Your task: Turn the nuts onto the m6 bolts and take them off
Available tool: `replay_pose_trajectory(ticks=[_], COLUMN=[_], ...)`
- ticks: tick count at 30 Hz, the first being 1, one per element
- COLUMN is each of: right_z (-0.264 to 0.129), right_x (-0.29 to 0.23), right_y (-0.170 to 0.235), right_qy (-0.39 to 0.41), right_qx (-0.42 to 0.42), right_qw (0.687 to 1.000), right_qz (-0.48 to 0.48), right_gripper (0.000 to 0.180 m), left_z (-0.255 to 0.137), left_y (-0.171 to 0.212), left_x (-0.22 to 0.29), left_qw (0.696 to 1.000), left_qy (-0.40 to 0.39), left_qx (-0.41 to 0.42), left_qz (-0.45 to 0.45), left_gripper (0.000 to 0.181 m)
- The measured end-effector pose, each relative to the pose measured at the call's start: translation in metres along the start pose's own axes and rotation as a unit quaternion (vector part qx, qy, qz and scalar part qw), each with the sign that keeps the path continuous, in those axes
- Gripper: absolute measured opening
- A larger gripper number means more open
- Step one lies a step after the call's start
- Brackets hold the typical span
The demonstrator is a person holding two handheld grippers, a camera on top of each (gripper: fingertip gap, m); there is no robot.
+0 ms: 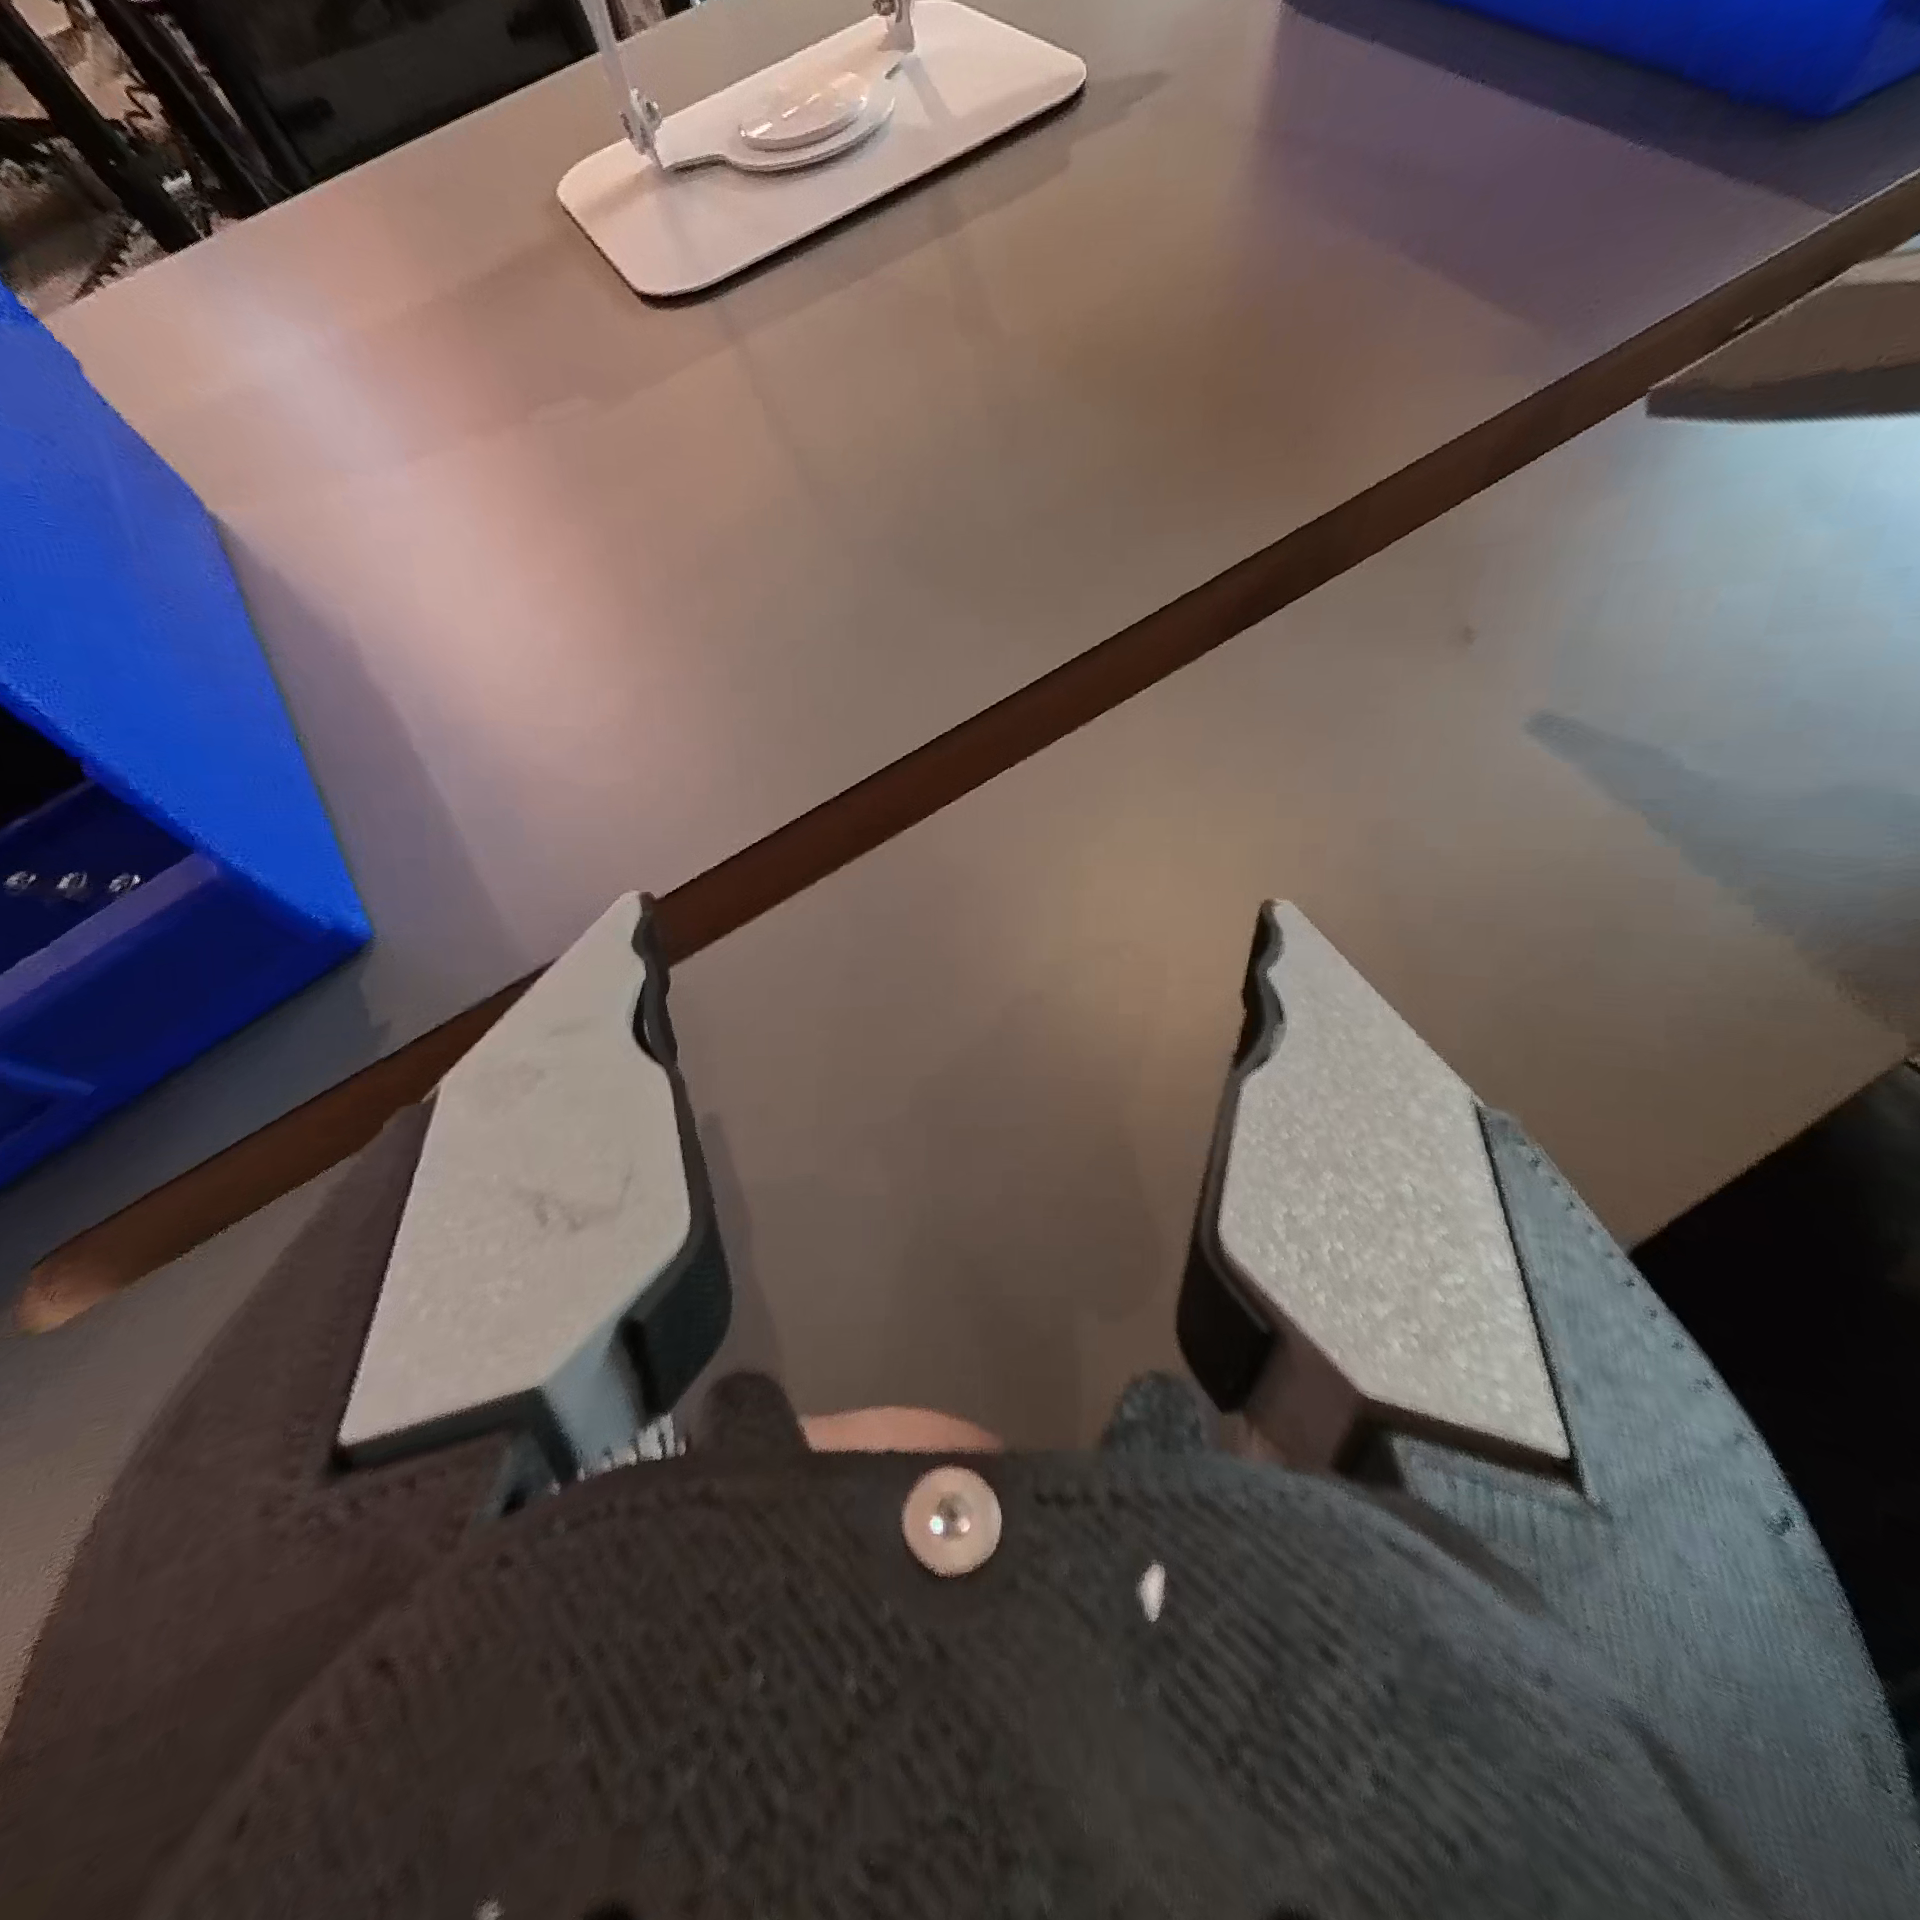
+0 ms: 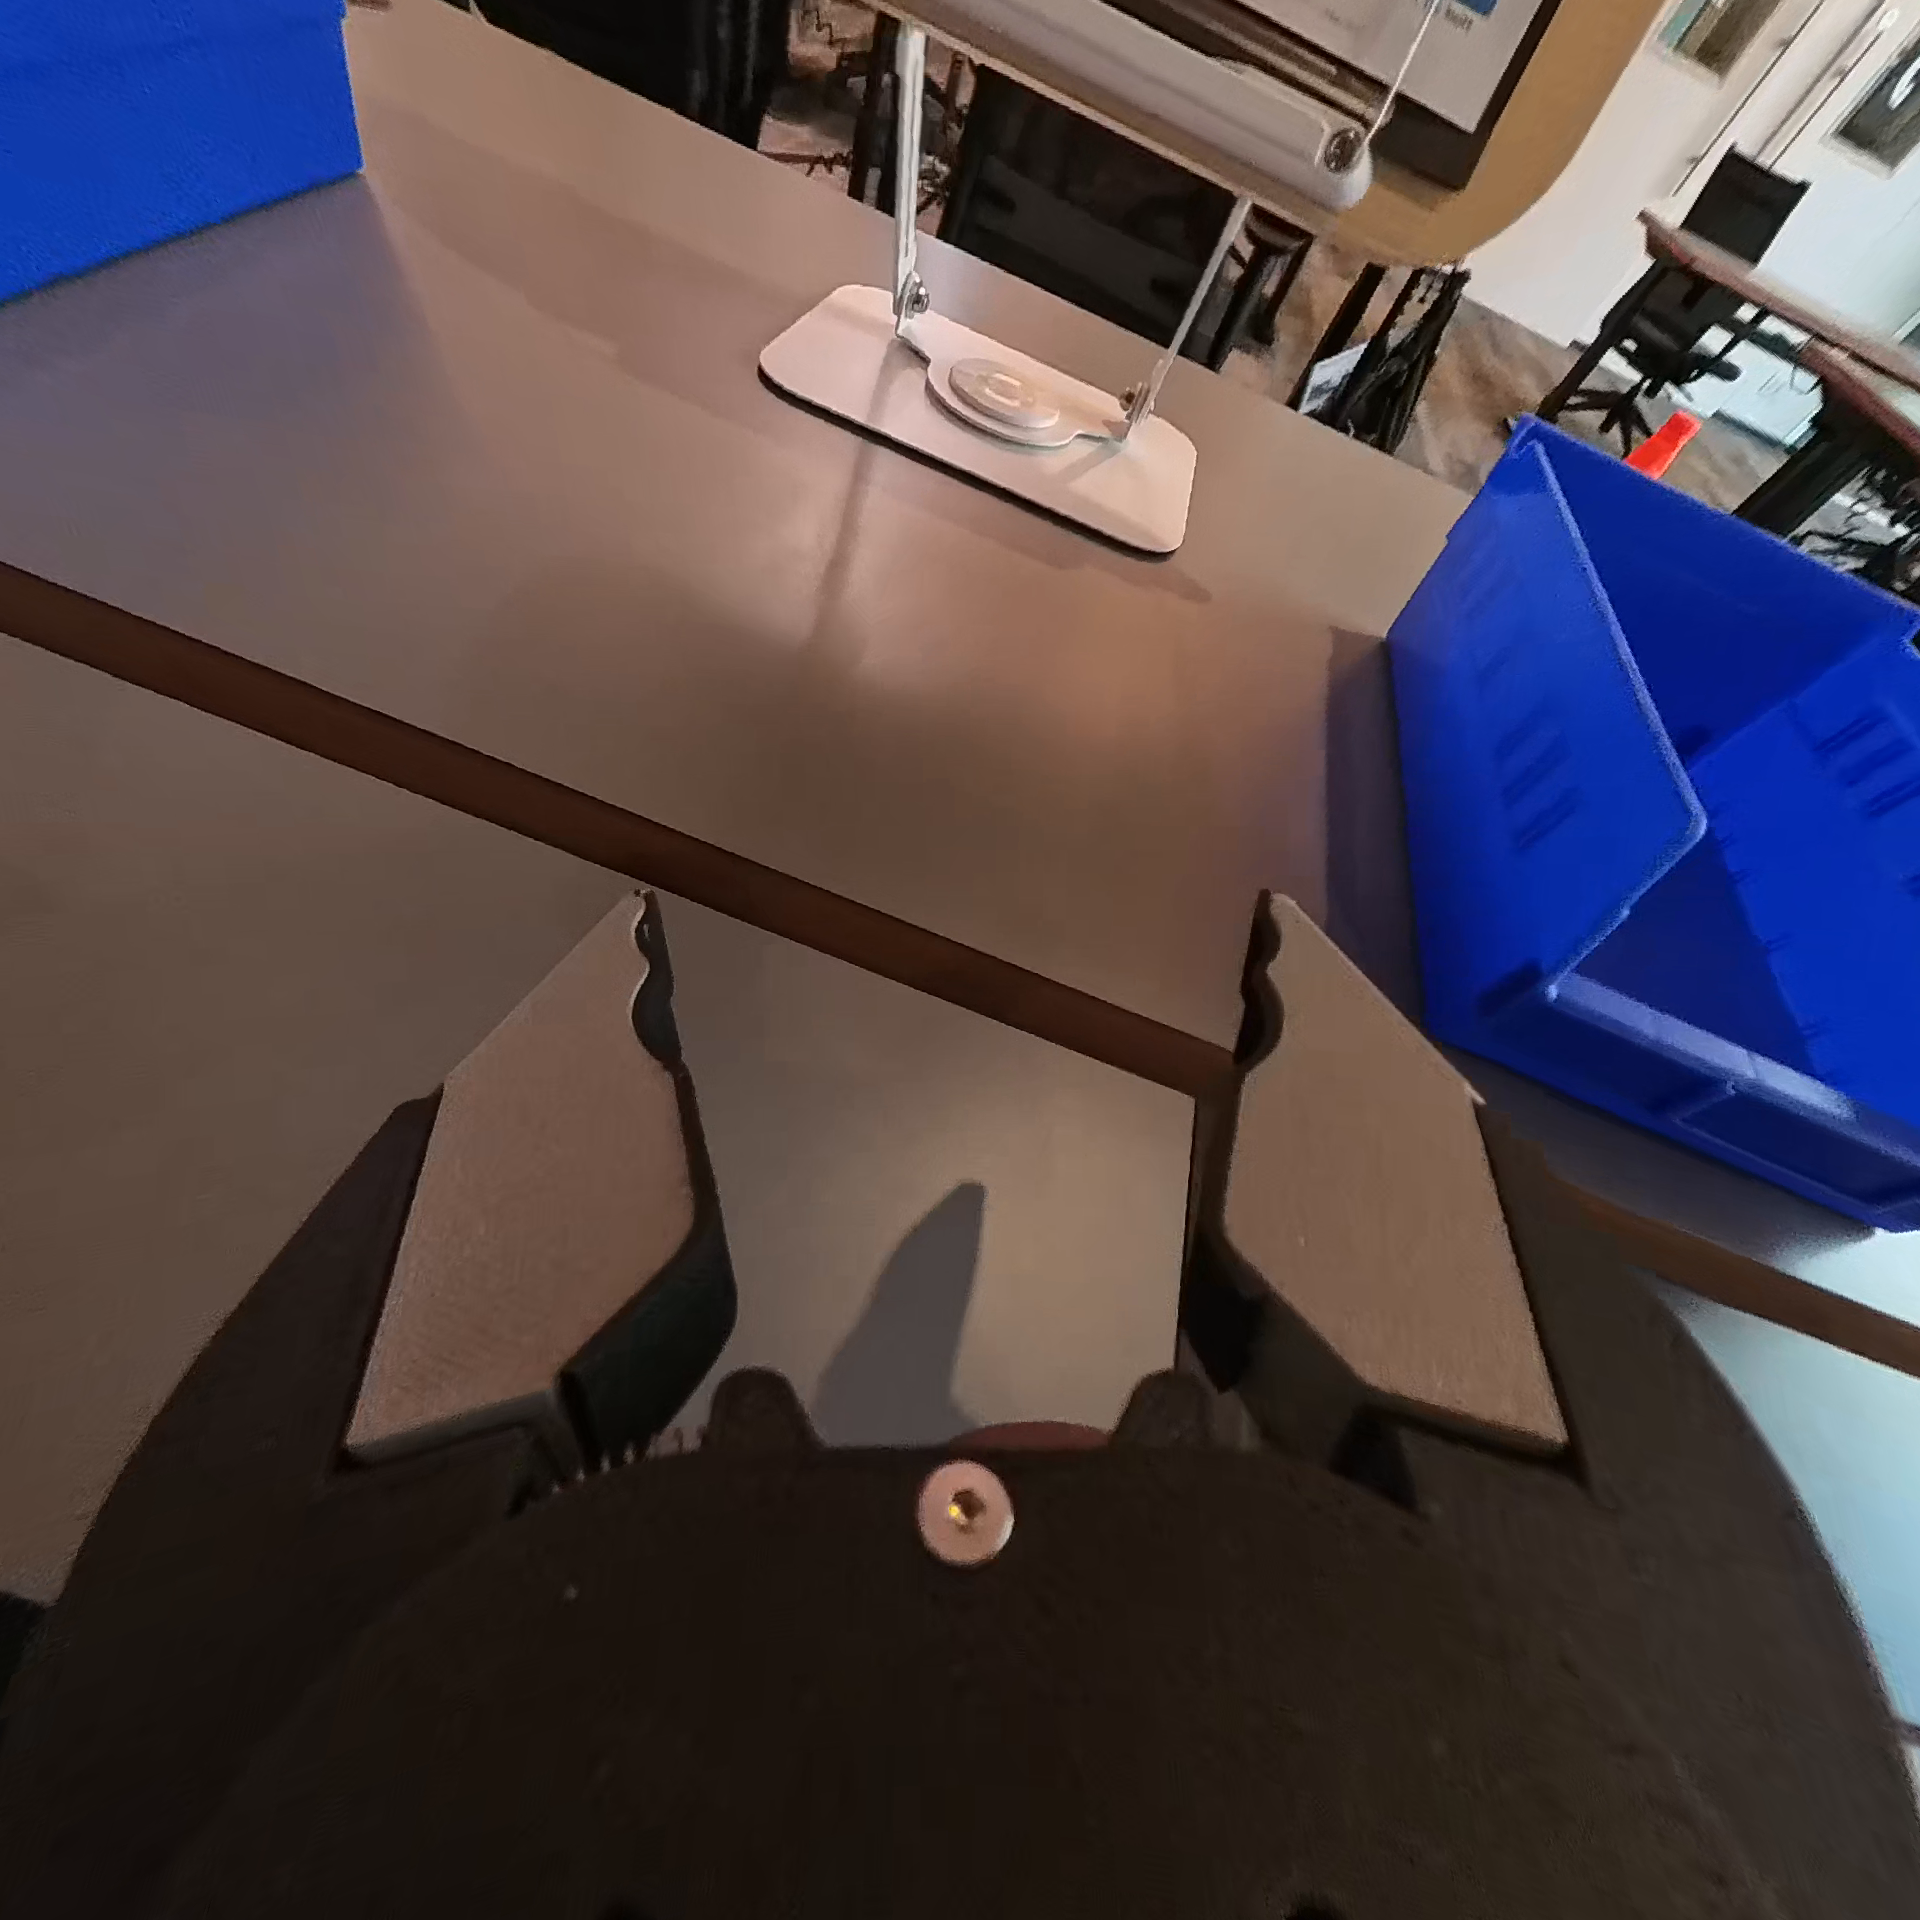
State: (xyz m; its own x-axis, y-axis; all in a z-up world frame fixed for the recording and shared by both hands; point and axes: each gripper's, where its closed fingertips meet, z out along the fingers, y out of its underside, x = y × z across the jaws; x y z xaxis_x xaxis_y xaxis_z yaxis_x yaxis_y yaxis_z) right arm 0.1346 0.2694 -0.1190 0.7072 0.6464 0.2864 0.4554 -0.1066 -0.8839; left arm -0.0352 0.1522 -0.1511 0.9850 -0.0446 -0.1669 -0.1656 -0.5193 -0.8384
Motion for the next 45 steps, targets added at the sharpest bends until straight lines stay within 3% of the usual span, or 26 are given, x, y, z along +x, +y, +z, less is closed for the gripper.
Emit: replay_pose_trajectory(ticks=[9, 20, 24, 28, 33, 45], right_z=[0.039, 0.170, 0.200, 0.201, 0.183, 0.181], right_x=[0.012, 0.022, 0.021, 0.020, 0.031, 0.042], right_y=[-0.039, -0.083, -0.084, -0.079, -0.103, -0.088], right_qy=[-0.025, -0.082, -0.110, -0.138, -0.111, -0.084], right_qx=[0.013, 0.011, 0.018, 0.021, 0.079, 0.071], right_qw=[0.999, 0.996, 0.993, 0.990, 0.991, 0.994], right_qz=[0.027, -0.015, -0.036, -0.005, 0.007, 0.022], right_gripper=[0.106, 0.107, 0.107, 0.107, 0.106, 0.105], left_z=[0.038, 0.154, 0.170, 0.164, 0.153, 0.140], left_y=[-0.040, -0.094, -0.099, -0.097, -0.110, -0.113], left_x=[0.008, -0.030, -0.042, -0.049, -0.051, -0.044], left_qw=[0.999, 0.996, 0.996, 0.996, 0.996, 0.996], left_qy=[0.053, 0.081, 0.084, 0.089, 0.088, 0.072], left_qx=[0.009, -0.026, -0.027, -0.012, 0.018, 0.049], left_qz=[-0.006, 0.021, 0.020, -0.008, -0.015, 0.001], left_gripper=[0.107, 0.104, 0.104, 0.101, 0.100, 0.099])
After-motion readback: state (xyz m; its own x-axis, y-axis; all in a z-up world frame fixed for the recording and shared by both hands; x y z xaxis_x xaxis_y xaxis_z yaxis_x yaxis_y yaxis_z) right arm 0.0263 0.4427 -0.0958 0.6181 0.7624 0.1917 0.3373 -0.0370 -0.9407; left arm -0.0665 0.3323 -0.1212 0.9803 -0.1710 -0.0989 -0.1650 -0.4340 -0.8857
